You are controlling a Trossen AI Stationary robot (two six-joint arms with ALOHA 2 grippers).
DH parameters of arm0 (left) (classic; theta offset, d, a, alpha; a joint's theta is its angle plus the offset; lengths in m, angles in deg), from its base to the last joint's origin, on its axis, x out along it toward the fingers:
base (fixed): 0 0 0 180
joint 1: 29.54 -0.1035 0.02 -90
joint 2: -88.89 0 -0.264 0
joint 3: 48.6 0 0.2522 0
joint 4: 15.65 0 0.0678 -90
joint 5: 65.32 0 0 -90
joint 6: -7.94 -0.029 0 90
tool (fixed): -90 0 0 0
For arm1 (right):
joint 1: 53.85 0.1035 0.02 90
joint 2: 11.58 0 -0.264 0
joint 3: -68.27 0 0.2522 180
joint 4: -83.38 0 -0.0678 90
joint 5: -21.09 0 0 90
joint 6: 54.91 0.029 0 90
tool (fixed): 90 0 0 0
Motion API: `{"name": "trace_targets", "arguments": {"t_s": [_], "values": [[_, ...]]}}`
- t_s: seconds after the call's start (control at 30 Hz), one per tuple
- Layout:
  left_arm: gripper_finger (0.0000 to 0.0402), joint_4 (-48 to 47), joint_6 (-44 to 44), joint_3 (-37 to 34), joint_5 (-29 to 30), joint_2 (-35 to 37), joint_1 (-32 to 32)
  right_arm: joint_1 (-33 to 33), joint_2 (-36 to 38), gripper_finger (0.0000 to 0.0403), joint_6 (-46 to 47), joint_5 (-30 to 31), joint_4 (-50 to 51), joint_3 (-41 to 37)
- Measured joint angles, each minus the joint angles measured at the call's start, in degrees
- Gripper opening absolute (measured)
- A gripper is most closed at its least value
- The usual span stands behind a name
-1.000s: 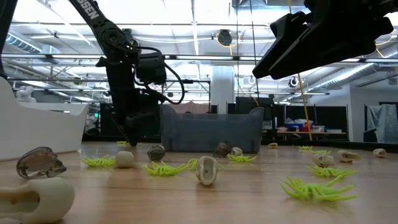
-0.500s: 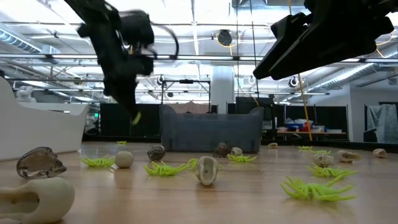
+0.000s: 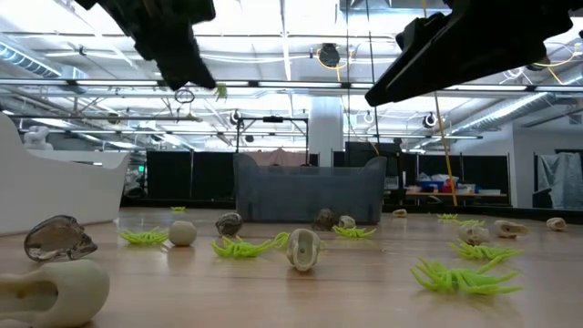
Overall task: Sort Halloween decoration
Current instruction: Put the green spider toy into the orange bin
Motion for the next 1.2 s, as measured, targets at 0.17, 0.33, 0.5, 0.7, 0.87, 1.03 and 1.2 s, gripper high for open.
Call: {"name": "trace_targets", "arguments": {"t_s": [0.17,0.33,0.5,0.7,0.87,1.03,1.2], "values": [[0.0000,9.50,-0.08,-3.91,0.24,-0.04,4.45,0.00,0.00,0.0173,-0.91,0.15,-0.09,0.00],[0.0000,18.23,-1.81,-7.43,2.75,-0.30,8.74,-0.09,0.00,0.0173,-1.83,0.20,-1.32,0.00],[0.0000,26.73,-6.87,-9.08,3.56,-2.27,12.67,-0.14,-2.95,0.0176,-5.20,0.31,-11.23,0.01],[0.0000,32.53,-10.61,-9.10,4.20,-7.16,16.67,-1.33,-8.11,0.0187,-12.94,0.11,-24.78,0.00],[0.0000,39.76,-15.07,-9.06,4.18,-12.75,19.65,-3.82,-9.61,0.0201,-12.12,-3.08,-30.08,0.00],[0.0000,46.47,-18.01,-8.38,4.22,-18.00,21.54,-6.76,-9.62,0.0224,-9.40,-10.68,-29.64,0.00],[0.0000,49.30,-18.10,-7.02,5.66,-22.32,21.63,-7.84,-9.62,0.0235,-9.74,-18.14,-30.59,0.00]]}}
